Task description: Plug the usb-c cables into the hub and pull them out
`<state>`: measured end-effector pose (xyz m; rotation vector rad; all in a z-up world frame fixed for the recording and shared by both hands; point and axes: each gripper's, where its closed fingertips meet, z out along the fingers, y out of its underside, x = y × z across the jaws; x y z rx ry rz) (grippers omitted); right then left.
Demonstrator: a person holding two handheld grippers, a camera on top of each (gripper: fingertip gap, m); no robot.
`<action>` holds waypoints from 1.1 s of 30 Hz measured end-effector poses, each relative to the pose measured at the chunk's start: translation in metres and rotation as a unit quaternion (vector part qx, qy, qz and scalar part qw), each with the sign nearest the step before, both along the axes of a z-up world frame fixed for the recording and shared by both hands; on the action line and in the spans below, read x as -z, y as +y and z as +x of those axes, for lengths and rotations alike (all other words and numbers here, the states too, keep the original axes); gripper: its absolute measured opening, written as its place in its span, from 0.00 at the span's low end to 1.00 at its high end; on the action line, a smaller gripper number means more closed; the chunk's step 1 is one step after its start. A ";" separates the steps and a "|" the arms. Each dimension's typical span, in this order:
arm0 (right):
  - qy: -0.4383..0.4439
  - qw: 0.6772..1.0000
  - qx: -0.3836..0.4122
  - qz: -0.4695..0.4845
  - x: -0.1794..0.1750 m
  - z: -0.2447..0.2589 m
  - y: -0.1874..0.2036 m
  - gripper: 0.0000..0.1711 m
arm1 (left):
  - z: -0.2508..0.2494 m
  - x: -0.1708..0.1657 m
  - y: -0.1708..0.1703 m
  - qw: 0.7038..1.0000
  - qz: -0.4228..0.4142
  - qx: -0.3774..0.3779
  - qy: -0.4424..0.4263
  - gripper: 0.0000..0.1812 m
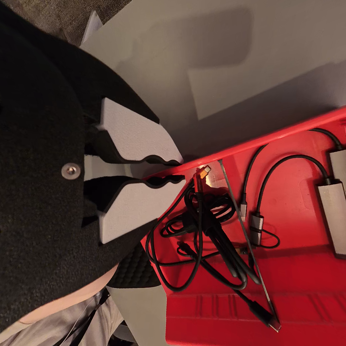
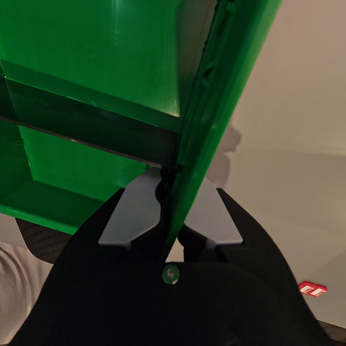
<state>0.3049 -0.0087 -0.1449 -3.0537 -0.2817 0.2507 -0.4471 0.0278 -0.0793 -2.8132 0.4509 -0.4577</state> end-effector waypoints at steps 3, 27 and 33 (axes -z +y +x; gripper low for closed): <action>-0.003 1.000 -0.004 0.003 0.000 0.000 0.001 0.05 | 0.000 0.000 0.000 1.000 -0.004 -0.008 -0.006 0.05; -0.110 0.838 -0.042 0.533 -0.188 -0.014 0.059 0.39 | 0.026 -0.202 0.004 0.874 0.472 -0.003 -0.116 0.10; -0.035 0.677 -0.128 0.724 -0.281 -0.134 0.060 0.41 | 0.088 -0.217 0.008 0.770 0.626 0.118 -0.029 0.09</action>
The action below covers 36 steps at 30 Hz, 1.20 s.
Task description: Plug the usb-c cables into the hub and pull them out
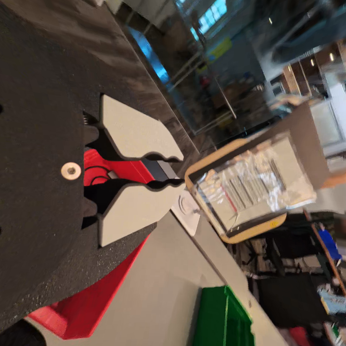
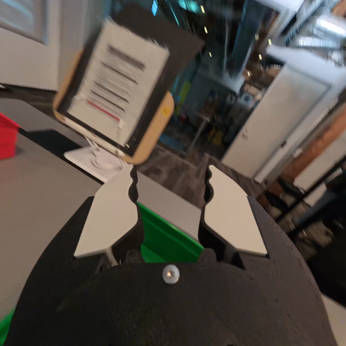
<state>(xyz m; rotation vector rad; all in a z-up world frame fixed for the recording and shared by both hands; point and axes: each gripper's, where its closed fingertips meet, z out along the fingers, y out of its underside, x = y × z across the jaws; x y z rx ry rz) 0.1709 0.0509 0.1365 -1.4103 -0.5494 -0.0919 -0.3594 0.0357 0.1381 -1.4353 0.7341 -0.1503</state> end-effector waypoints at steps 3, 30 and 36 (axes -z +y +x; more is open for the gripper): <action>0.007 0.999 -0.042 0.032 -0.028 -0.054 0.002 0.36 | 0.027 0.023 0.017 0.997 -0.046 0.019 0.063 0.13; 0.082 0.970 -0.222 0.058 -0.034 -0.110 -0.005 0.21 | 0.051 0.249 0.119 0.812 -0.299 0.155 0.477 0.15; 0.074 0.971 -0.221 0.049 -0.030 -0.110 -0.003 0.21 | 0.037 0.279 0.126 0.769 -0.318 0.156 0.532 0.17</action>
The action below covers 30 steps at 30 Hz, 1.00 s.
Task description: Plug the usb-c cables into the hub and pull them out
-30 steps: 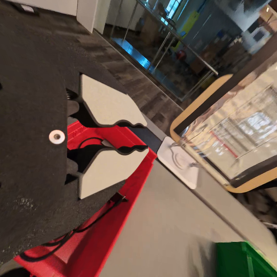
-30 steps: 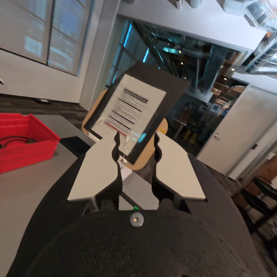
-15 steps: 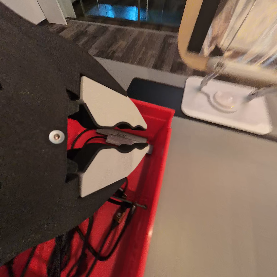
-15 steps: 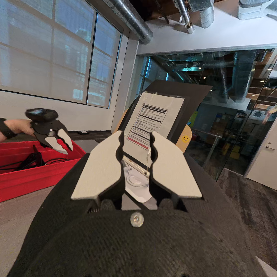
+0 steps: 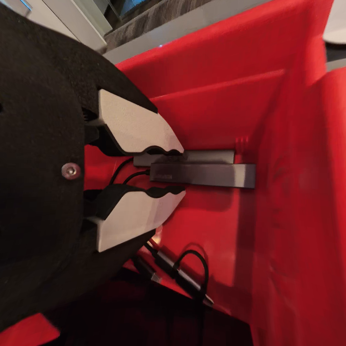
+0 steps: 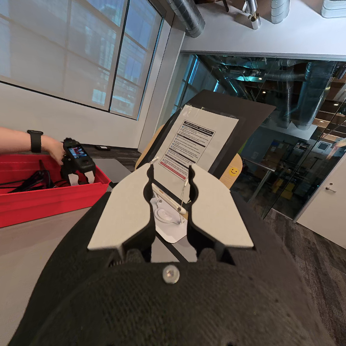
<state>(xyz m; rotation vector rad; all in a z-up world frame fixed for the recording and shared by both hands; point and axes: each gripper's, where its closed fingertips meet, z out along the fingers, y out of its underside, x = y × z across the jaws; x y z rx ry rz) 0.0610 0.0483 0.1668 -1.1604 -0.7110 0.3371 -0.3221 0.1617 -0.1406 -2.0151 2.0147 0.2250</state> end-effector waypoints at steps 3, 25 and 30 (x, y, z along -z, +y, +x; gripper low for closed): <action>-0.003 1.000 -0.009 0.002 -0.001 -0.003 -0.002 0.21 | -0.011 0.010 0.005 0.999 0.023 0.017 0.043 0.15; -0.034 0.999 -0.001 0.013 0.001 -0.013 0.001 0.21 | -0.020 -0.194 0.008 0.919 0.394 -0.014 0.027 0.12; -0.034 0.999 0.000 0.024 -0.006 -0.010 -0.007 0.21 | 0.067 -0.246 -0.039 0.904 0.416 0.073 -0.065 0.12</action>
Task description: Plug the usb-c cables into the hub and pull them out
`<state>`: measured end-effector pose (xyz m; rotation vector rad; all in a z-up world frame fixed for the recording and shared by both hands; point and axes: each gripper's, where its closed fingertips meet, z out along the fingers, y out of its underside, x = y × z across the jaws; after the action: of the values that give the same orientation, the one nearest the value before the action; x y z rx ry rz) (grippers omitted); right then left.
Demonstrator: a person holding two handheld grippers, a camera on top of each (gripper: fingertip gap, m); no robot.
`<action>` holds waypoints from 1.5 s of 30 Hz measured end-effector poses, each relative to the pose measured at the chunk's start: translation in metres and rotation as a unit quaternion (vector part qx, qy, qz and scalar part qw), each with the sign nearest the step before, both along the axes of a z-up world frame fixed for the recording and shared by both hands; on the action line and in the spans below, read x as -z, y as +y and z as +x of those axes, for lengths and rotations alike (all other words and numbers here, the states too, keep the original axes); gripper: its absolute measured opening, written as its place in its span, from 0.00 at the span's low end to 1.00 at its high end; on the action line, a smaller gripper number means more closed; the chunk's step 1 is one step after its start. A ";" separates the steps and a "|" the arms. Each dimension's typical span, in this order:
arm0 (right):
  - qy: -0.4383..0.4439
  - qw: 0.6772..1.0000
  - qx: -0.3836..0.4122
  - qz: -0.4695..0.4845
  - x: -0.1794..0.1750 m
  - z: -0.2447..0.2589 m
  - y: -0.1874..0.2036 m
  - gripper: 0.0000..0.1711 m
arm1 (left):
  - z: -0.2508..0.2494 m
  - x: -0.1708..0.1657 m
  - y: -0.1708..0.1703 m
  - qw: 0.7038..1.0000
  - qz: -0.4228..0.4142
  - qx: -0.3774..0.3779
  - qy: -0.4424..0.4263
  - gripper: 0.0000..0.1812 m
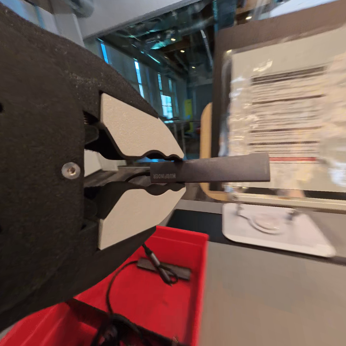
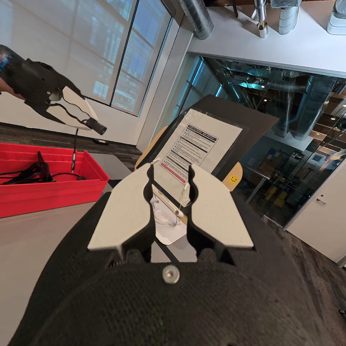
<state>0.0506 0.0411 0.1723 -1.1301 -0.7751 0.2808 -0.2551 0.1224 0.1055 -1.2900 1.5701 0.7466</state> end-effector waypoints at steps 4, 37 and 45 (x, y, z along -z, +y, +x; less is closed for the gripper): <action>-0.001 1.000 0.008 0.009 -0.007 0.012 -0.011 0.21 | 0.072 -0.004 -0.039 0.995 -0.047 0.086 -0.033 0.12; -0.074 0.996 -0.003 -0.051 0.023 0.054 -0.041 0.21 | 0.169 0.260 -0.064 0.901 -0.427 -0.002 0.073 0.12; -0.070 0.996 -0.001 -0.052 0.023 0.058 -0.040 0.21 | 0.175 0.195 -0.061 0.907 -0.419 -0.001 -0.039 0.13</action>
<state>0.1084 0.0006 0.1492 -1.2580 -0.8931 0.2474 -0.0804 0.0619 -0.0895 -1.8887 1.8980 -0.0324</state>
